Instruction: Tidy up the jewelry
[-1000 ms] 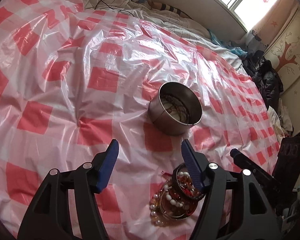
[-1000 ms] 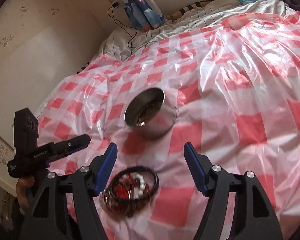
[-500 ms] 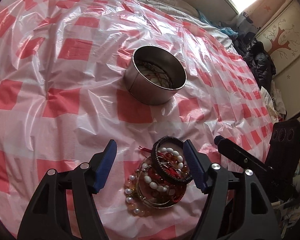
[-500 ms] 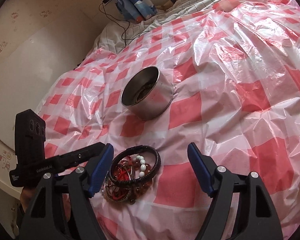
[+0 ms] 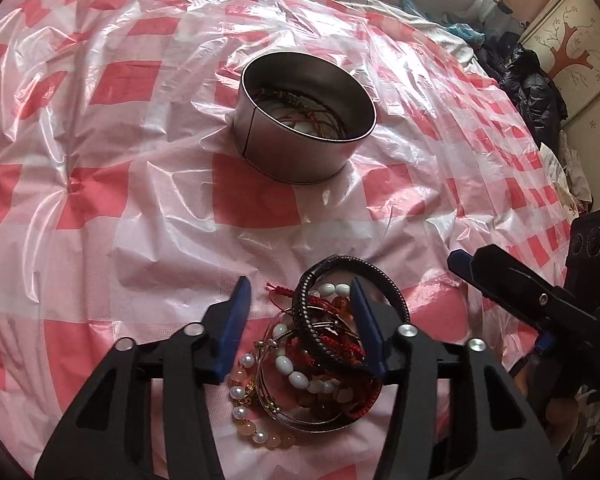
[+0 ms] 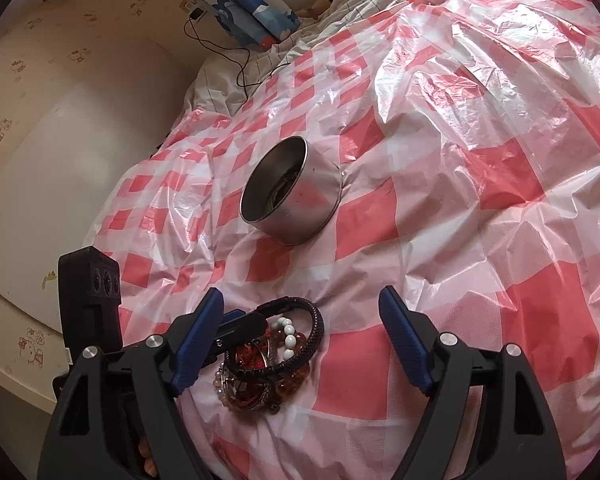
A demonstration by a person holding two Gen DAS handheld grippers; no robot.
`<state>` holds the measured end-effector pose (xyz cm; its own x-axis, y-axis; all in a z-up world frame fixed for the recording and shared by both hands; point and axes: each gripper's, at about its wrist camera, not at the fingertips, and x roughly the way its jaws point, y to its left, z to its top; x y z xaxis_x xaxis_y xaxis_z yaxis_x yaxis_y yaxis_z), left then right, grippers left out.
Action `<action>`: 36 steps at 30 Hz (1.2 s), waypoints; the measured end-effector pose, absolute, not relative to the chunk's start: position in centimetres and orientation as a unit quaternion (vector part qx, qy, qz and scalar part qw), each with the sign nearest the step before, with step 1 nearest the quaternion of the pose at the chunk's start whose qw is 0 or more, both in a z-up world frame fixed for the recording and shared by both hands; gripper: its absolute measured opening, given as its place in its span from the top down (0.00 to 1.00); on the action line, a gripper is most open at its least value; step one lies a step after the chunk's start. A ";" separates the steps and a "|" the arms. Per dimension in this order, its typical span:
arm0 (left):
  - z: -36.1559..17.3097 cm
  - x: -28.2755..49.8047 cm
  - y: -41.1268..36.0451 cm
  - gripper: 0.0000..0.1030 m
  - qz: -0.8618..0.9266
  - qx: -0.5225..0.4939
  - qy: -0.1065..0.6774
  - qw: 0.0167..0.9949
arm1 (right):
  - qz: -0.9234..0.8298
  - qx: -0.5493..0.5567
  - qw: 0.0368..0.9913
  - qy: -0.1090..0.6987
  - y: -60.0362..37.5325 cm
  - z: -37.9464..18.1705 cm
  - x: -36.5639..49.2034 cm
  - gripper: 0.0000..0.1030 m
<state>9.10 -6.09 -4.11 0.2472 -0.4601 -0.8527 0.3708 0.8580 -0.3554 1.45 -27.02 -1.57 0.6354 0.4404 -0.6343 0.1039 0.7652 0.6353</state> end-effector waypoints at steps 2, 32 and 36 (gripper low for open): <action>-4.3 9.2 -6.2 0.83 -0.266 -0.037 0.557 0.786 | 0.098 0.330 0.843 0.414 -27.1 -1.6 1.5 0.25; -3.6 12.7 2.0 0.91 -0.217 -0.138 0.548 0.796 | 0.205 0.127 0.844 0.479 -18.3 -1.9 1.3 0.71; -3.9 12.8 2.0 0.90 -0.212 -0.141 0.552 0.794 | 0.193 0.133 0.843 0.485 -18.8 -2.3 1.5 0.79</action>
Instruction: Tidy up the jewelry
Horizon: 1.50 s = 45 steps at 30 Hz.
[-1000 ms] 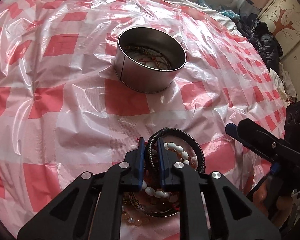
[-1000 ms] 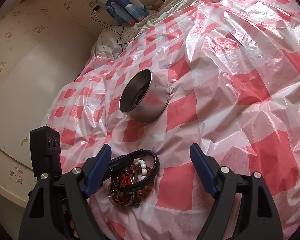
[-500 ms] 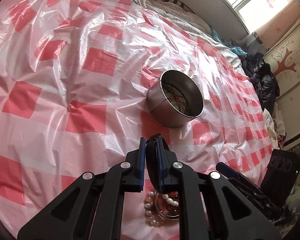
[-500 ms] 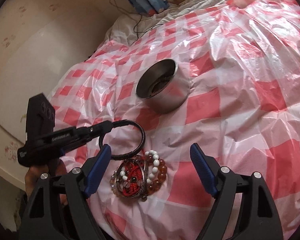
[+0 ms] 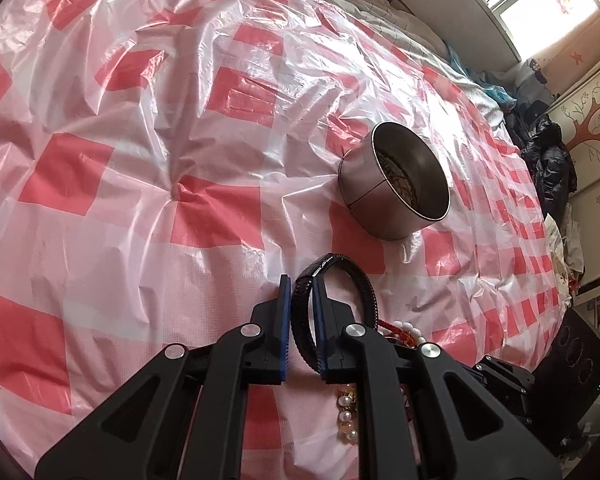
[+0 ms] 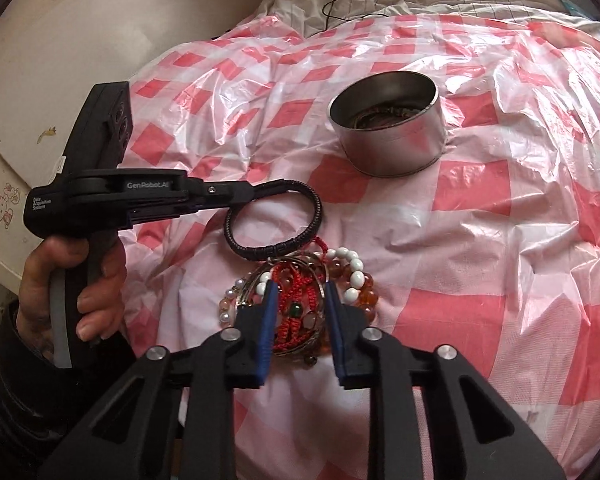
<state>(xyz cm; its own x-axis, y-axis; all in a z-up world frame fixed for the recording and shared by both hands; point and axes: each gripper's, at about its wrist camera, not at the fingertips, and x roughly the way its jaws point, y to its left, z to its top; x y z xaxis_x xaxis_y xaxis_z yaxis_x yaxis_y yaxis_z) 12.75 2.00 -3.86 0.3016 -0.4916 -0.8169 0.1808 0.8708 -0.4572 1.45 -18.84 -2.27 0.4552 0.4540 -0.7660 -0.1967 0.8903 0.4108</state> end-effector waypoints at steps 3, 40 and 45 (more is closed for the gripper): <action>-4.0 12.8 1.9 0.90 -0.210 -0.139 0.554 0.794 | 0.191 0.122 0.842 0.489 -18.5 -2.5 1.5 0.80; -0.5 11.8 1.6 0.93 -0.267 -0.159 0.492 0.813 | 0.233 0.335 0.840 0.357 -25.9 1.3 0.9 0.95; 0.3 11.9 1.8 0.93 -0.271 -0.167 0.479 0.818 | 0.229 0.349 0.838 0.350 -26.4 1.3 0.9 0.95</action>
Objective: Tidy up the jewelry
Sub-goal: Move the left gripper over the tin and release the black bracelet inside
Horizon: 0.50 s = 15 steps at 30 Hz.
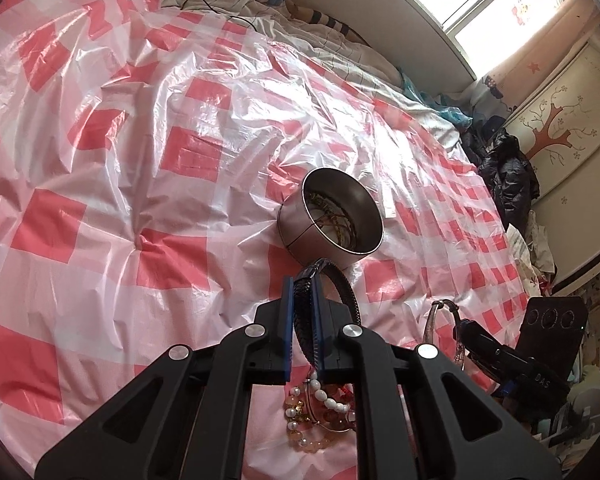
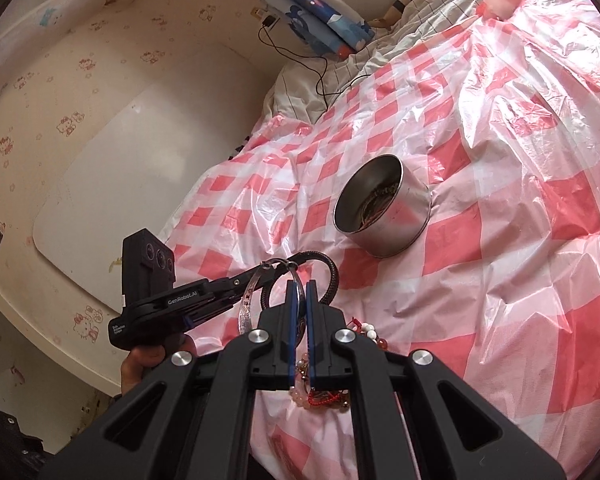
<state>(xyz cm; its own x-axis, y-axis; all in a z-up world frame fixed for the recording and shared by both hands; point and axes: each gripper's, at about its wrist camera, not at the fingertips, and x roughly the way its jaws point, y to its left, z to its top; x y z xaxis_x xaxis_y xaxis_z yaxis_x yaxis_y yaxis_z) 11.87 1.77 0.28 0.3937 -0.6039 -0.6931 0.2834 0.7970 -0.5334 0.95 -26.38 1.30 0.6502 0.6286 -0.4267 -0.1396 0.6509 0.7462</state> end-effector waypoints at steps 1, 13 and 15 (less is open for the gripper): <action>0.5 11.9 1.8 0.93 -0.272 -0.169 0.476 0.819 | 0.227 0.351 0.839 0.349 -26.5 1.3 1.0 0.95; 2.0 14.3 -1.5 0.93 -0.279 -0.166 0.449 0.833 | 0.182 0.337 0.864 0.328 -28.6 3.4 4.4 0.95; 2.0 14.8 -2.4 0.93 -0.279 -0.168 0.449 0.832 | 0.179 0.327 0.868 0.329 -28.8 3.7 5.2 0.95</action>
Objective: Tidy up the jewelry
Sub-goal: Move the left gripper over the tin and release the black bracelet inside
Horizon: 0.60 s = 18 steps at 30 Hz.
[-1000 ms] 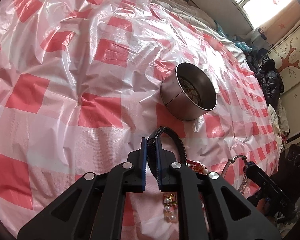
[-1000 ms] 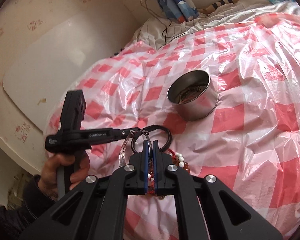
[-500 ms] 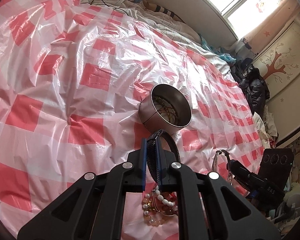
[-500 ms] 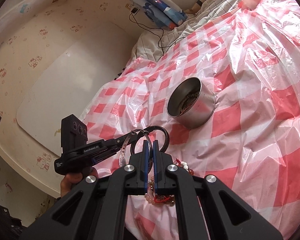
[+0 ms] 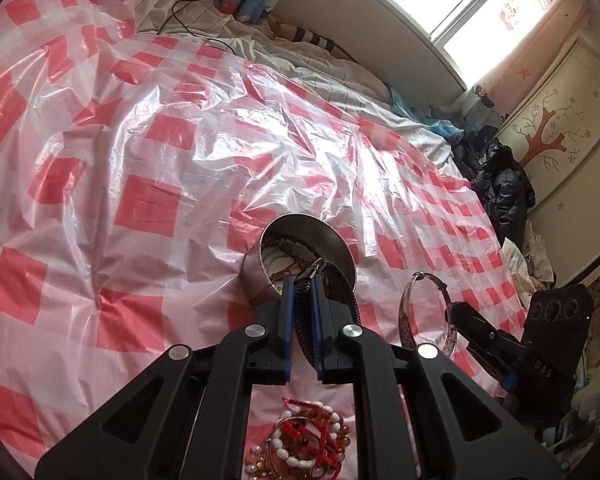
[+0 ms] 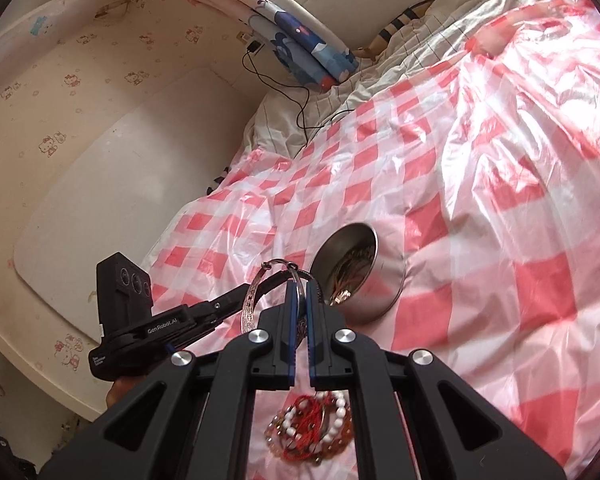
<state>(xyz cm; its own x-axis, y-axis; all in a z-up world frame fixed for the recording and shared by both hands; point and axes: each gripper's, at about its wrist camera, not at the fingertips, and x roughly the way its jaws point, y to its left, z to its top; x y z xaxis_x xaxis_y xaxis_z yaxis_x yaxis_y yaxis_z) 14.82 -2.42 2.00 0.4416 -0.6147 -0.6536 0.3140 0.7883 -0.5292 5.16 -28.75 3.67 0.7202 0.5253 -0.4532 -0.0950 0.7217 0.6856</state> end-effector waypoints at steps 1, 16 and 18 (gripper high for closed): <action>2.0 15.1 -2.8 0.93 -0.280 -0.169 0.449 0.832 | 0.175 0.320 0.871 0.329 -28.8 3.8 5.6 0.95; 0.3 19.2 -5.5 0.96 -0.256 -0.163 0.465 0.832 | 0.135 0.277 0.873 0.377 -30.1 3.1 10.6 0.95; 0.2 19.2 -5.6 0.96 -0.250 -0.155 0.467 0.834 | 0.119 0.254 0.867 0.412 -29.8 2.1 10.5 0.95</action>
